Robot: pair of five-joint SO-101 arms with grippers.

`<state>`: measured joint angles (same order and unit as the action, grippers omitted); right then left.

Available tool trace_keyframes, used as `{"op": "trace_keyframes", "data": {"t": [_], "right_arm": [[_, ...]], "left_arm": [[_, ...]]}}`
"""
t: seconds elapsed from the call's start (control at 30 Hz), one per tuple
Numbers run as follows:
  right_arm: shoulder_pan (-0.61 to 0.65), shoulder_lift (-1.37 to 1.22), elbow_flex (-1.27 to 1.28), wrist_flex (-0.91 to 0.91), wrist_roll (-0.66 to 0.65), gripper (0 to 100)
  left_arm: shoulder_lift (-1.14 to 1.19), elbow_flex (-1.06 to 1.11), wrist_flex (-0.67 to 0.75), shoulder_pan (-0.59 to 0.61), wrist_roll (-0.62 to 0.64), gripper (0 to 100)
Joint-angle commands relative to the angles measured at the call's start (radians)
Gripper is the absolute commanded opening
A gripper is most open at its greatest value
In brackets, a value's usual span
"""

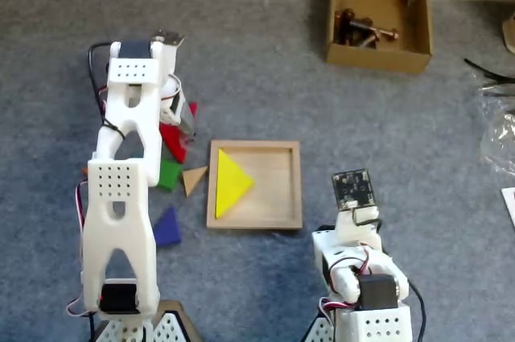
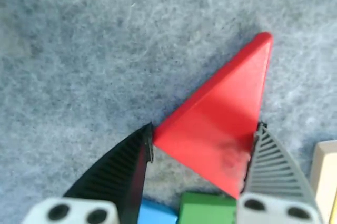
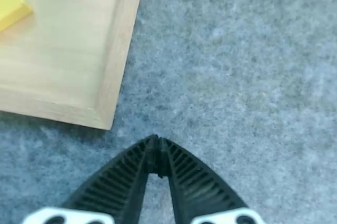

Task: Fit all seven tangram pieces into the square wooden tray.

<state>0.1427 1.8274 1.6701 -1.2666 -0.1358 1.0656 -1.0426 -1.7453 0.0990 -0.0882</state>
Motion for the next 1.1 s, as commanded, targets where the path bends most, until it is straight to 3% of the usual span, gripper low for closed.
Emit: {"op": "trace_keyframes", "data": {"t": [0.0, 0.23, 1.07], "right_arm": [[0.01, 0.008, 0.117, 0.018, 0.008, 0.5], [0.01, 0.008, 0.117, 0.018, 0.008, 0.5], [0.01, 0.008, 0.117, 0.018, 0.008, 0.5]], "left_arm": [[-0.125, 0.025, -0.018, -0.036, -0.003, 10], [-0.217, 0.122, -0.018, -0.039, 0.0, 10], [-0.217, 0.125, -0.015, -0.039, 0.0, 11]]}}
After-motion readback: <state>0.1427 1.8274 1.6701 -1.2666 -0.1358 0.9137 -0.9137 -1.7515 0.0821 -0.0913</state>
